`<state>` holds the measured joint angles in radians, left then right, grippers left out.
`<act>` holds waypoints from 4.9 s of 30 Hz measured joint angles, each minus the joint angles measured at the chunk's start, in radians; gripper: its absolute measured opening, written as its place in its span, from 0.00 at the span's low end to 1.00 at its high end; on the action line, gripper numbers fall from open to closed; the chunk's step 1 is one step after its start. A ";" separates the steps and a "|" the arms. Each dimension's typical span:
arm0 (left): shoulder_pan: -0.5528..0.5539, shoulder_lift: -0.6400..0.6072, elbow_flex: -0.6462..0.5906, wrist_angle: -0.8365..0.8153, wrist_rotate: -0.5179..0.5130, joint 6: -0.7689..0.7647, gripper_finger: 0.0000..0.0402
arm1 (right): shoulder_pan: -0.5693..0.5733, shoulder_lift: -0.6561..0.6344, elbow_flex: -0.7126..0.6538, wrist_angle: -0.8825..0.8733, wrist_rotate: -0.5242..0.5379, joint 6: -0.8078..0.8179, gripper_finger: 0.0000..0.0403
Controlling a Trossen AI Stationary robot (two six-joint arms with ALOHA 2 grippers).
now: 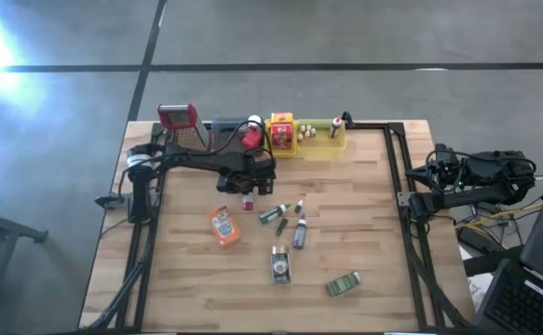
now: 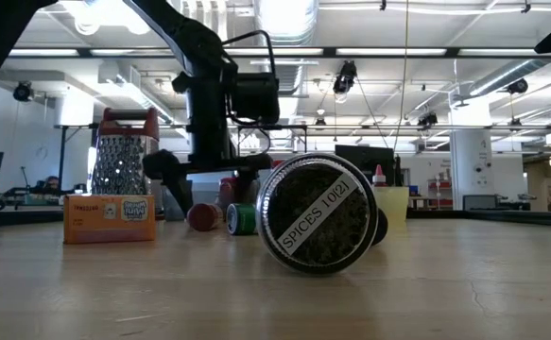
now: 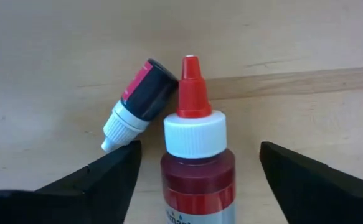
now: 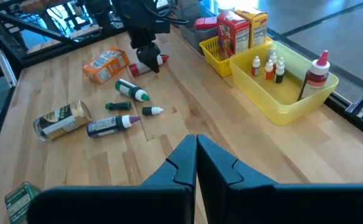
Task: Pick & Place Kitchen Items
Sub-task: Move the large red food coloring bottle to the top middle of the table, then put the green food coloring bottle into the light yellow bin
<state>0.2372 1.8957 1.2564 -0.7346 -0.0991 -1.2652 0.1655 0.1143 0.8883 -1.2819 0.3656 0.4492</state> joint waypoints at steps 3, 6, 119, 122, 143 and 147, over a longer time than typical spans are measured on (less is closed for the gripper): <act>0.001 0.000 0.000 -0.004 -0.007 0.002 0.76 | 0.000 0.000 0.000 0.000 0.000 0.000 0.02; 0.001 0.000 -0.001 -0.005 -0.009 0.013 0.71 | 0.000 0.000 0.000 0.000 0.000 0.000 0.02; -0.072 0.425 -0.247 2.169 -0.221 1.294 0.46 | 0.000 0.000 0.000 0.000 0.000 0.000 0.02; -0.072 0.424 -0.247 2.169 -0.220 1.295 0.49 | 0.000 0.000 0.000 0.000 0.000 0.000 0.02; -0.093 0.241 -0.247 2.140 -0.221 1.350 0.67 | 0.000 0.000 0.000 0.000 0.000 0.000 0.02; -0.098 0.164 -0.260 2.056 -0.223 1.342 0.67 | 0.000 0.000 0.000 0.000 0.000 0.000 0.02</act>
<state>0.1391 2.0601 0.9969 1.3214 -0.3221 0.0763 0.1658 0.1144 0.8883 -1.2823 0.3656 0.4492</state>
